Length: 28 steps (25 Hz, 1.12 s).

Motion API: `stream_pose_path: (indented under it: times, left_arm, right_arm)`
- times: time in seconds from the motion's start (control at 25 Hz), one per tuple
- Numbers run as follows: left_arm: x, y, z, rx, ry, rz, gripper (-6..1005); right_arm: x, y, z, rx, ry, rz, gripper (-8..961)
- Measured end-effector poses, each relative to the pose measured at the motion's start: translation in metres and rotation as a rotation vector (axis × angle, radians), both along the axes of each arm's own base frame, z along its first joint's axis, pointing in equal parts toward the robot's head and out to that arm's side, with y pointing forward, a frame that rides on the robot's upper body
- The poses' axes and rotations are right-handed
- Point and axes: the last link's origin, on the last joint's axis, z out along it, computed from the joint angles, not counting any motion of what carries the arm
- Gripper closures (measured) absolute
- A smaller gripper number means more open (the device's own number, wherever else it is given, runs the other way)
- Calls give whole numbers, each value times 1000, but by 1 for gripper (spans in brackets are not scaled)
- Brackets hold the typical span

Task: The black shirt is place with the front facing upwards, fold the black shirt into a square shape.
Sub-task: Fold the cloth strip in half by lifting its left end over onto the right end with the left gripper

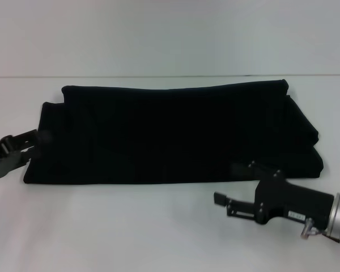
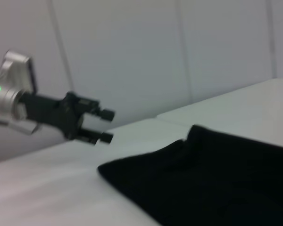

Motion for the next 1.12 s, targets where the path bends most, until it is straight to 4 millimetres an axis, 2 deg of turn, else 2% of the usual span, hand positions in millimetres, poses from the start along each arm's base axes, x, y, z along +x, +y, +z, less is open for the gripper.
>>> stream_pose_path:
  times: [0.32, 1.12]
  left_arm:
    - [-19, -11, 21, -121, 62, 165, 360]
    - [-30, -3, 10, -181, 46, 337, 363]
  right_arm:
    - [-1, -6, -9, -24, -33, 46, 48]
    - [1, -9, -13, -35, -24, 21, 47]
